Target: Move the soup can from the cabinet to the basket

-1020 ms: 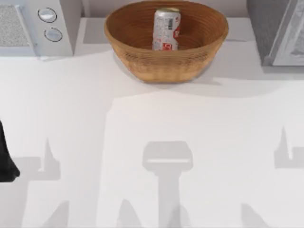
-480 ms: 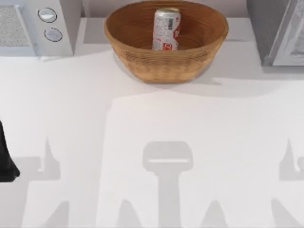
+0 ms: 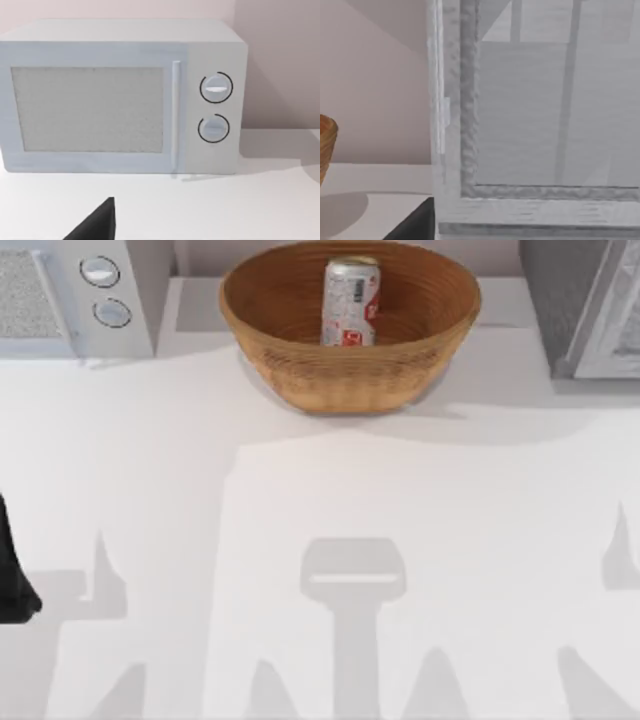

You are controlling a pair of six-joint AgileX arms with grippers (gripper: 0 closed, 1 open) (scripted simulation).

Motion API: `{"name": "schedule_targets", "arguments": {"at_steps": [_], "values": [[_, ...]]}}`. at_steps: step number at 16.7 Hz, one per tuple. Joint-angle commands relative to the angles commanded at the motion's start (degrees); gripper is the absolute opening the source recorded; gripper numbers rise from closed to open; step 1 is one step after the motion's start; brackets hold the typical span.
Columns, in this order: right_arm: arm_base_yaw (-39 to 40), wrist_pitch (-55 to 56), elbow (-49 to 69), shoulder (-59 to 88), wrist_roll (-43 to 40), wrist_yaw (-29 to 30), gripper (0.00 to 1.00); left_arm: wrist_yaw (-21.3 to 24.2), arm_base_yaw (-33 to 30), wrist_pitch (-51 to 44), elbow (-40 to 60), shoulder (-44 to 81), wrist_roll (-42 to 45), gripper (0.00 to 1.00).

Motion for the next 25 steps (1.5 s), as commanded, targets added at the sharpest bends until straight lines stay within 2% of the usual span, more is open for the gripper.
{"name": "schedule_targets", "arguments": {"at_steps": [9, 14, 17, 25], "values": [[-30.20, 35.61, 10.45, 47.87, 0.85, -29.57, 1.00, 0.00, 0.00, 0.00, 0.00, 0.00, 0.00, 1.00], [-42.20, 49.83, 14.65, 66.84, 1.35, -41.53, 1.00, 0.00, 0.00, 0.00, 0.00, 0.00, 0.00, 1.00], [-45.36, 53.41, 15.76, 71.18, 1.48, -44.68, 1.00, 0.00, 0.00, 0.00, 0.00, 0.00, 0.00, 1.00], [-45.50, 51.69, 17.45, 71.17, 1.46, -44.96, 1.00, 0.00, 0.00, 0.00, 0.00, 0.00, 0.00, 1.00]]}}
